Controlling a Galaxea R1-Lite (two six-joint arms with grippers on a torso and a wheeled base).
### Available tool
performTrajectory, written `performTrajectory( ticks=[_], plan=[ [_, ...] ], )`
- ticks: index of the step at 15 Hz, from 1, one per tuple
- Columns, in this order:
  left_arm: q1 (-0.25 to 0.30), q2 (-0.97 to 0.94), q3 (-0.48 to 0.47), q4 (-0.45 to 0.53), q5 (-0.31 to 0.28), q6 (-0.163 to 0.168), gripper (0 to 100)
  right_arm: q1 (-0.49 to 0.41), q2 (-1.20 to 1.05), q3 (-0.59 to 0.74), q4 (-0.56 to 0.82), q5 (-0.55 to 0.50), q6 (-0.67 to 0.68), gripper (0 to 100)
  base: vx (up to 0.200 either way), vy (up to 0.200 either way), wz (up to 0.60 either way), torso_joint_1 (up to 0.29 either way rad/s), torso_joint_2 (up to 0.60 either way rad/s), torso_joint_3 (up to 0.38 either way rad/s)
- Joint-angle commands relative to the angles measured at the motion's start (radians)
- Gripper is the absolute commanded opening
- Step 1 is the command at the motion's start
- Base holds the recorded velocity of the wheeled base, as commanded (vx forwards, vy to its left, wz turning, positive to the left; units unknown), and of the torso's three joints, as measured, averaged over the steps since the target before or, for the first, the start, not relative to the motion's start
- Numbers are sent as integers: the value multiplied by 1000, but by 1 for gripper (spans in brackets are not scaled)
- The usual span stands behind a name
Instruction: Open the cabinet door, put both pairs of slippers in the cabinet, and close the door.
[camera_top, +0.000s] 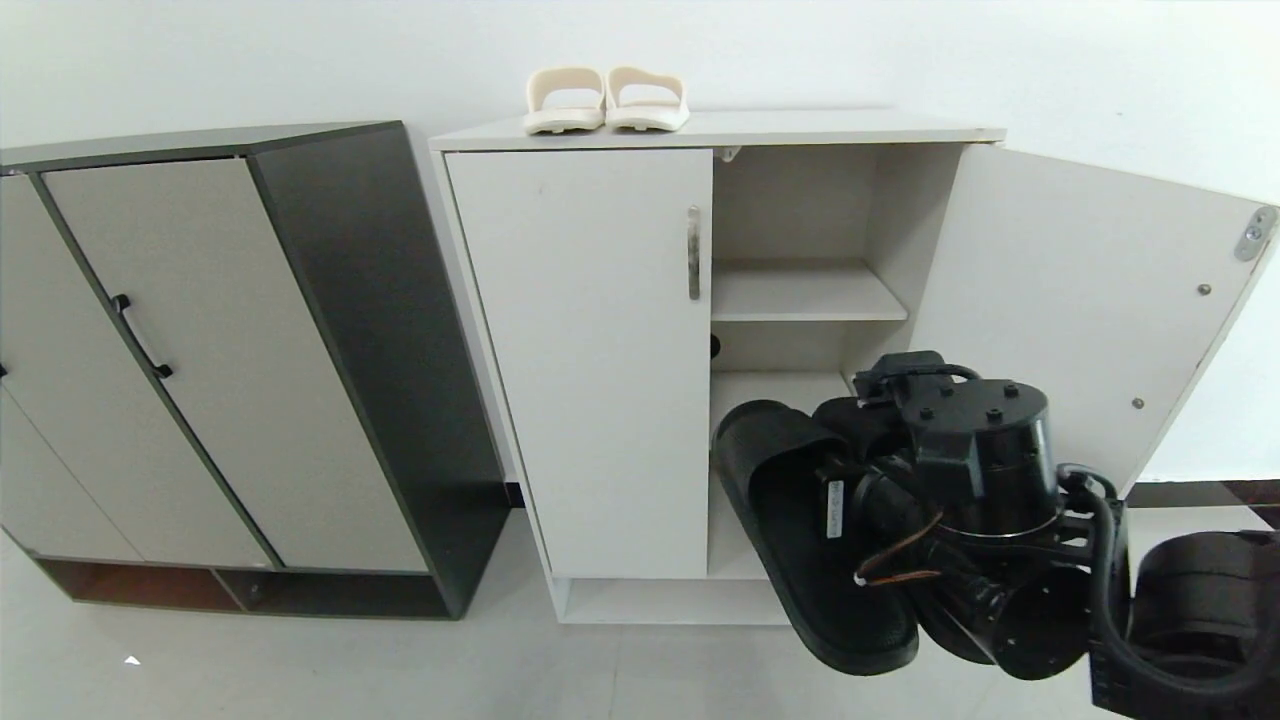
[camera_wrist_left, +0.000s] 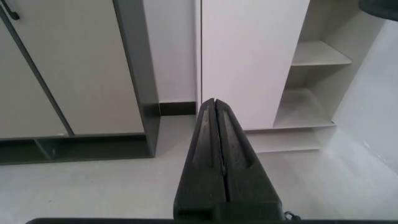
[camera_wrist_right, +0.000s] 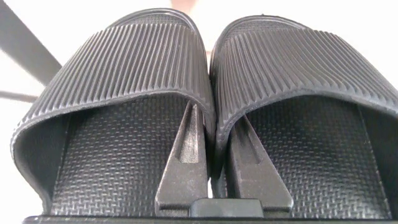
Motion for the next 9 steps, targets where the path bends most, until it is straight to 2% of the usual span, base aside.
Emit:
performTrajectory(
  ticks=[1, 6, 9],
  plan=[
    [0, 3, 0, 0, 0, 0, 0, -14, 93, -31, -40, -31, 2, 0, 0, -200, 0, 2, 2, 2],
    [0, 3, 0, 0, 0, -2, 0, -14, 115, -31, -46, -32, 2, 0, 0, -200, 0, 2, 2, 3],
    [0, 3, 0, 0, 0, 0, 0, -38, 181, -63, -65, -28, 5, 0, 0, 0, 0, 0, 0, 0]
  ],
)
